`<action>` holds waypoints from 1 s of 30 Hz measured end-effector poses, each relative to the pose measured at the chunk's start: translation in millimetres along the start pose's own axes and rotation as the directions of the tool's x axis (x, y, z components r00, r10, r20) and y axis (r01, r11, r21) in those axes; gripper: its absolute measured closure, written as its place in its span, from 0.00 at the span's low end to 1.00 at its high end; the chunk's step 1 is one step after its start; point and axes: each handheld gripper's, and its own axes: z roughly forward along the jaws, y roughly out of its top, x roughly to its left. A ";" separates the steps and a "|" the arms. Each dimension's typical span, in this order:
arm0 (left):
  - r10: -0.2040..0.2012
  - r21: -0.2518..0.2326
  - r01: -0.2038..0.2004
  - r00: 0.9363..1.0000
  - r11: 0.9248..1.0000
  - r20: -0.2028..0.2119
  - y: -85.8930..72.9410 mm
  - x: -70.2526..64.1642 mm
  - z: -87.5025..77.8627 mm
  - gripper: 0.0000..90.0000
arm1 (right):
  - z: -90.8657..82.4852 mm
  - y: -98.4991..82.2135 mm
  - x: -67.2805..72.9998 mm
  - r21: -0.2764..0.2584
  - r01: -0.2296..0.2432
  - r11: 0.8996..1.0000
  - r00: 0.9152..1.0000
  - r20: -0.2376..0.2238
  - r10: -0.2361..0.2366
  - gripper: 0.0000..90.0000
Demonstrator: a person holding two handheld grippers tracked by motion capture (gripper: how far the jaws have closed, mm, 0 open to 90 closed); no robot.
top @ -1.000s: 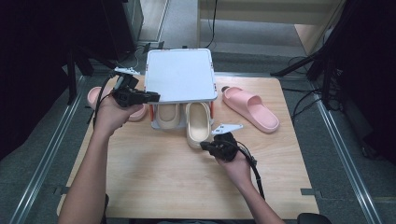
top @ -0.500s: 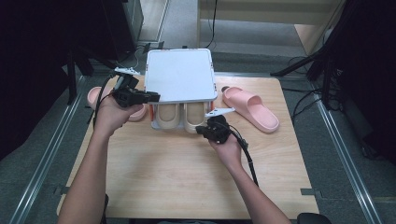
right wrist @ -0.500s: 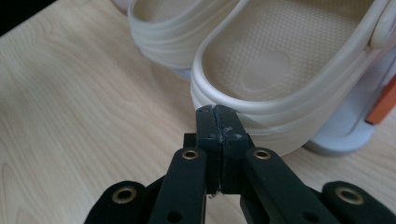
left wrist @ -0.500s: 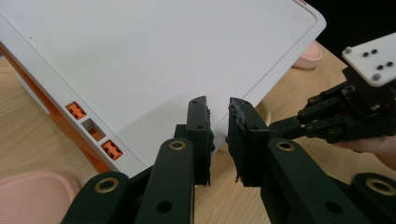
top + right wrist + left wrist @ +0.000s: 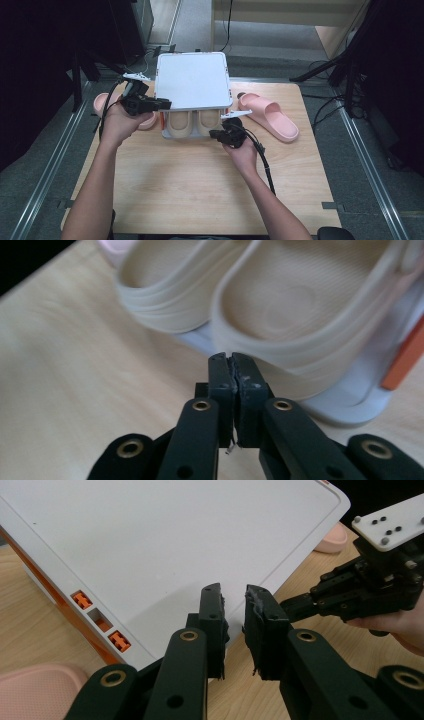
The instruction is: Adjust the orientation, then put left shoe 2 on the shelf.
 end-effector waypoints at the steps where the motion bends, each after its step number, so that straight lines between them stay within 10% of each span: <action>1: -0.003 -0.001 0.003 1.000 1.000 0.003 0.0 0.9 -0.2 0.87 | -2.5 -0.6 0.4 -0.003 -0.003 1.000 1.000 -0.012 0.003 1.00; 16: -0.082 -0.036 0.081 0.996 0.996 -0.034 -2.0 5.7 -32.5 0.61 | -74.0 -31.8 9.4 -0.022 0.097 0.995 0.991 -0.089 -0.098 0.81; 30: -0.106 -0.043 0.103 0.990 0.994 -0.092 -22.1 20.6 -42.7 0.57 | -76.7 -39.7 0.6 -0.068 0.105 0.992 0.988 -0.108 -0.112 0.67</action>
